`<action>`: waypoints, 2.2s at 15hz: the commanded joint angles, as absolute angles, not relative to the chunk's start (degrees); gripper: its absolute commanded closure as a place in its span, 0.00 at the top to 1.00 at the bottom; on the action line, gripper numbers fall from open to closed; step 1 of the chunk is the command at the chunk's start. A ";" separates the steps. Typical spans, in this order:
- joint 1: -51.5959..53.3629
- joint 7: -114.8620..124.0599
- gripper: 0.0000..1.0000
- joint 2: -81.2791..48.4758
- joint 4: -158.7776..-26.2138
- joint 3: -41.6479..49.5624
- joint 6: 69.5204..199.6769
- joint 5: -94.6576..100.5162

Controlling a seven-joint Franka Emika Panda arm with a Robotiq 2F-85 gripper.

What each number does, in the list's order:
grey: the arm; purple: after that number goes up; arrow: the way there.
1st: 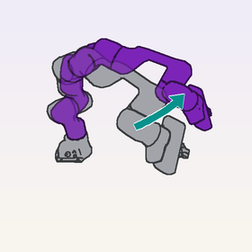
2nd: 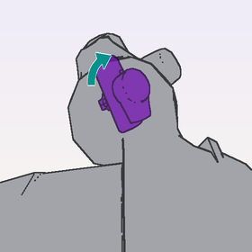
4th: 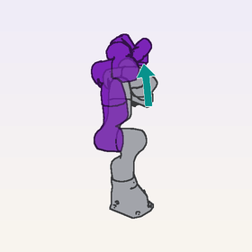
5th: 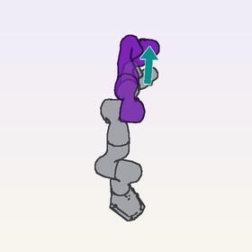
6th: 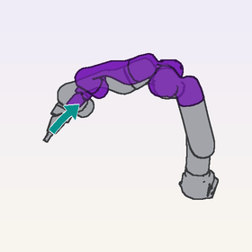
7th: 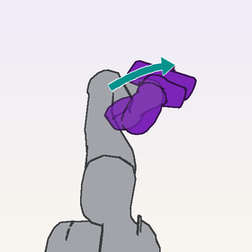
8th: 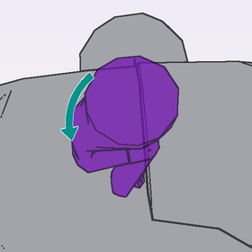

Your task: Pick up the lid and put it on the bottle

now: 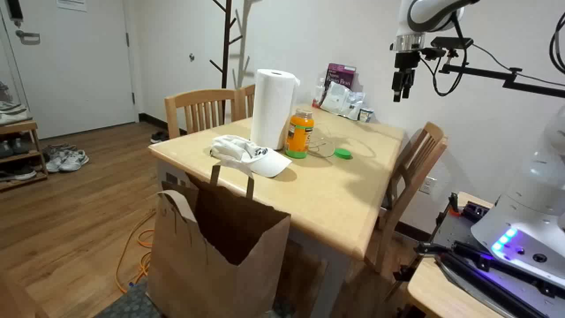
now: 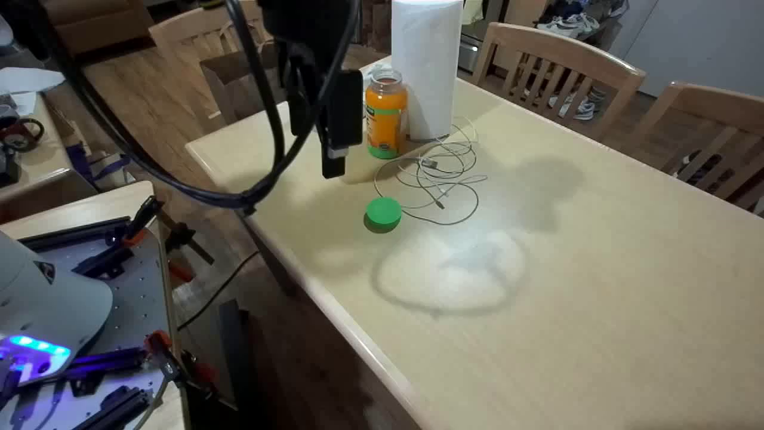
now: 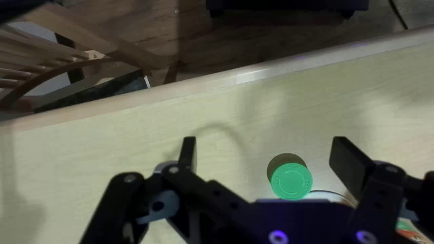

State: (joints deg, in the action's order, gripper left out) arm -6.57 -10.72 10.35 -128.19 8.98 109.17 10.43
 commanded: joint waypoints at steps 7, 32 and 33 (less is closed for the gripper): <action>-6.21 -15.45 1.00 7.69 -127.01 9.48 111.22 7.08; -5.72 -36.59 1.00 -32.52 -104.89 2.69 112.69 2.25; -5.51 -36.25 1.00 -32.72 -105.56 2.48 117.12 3.87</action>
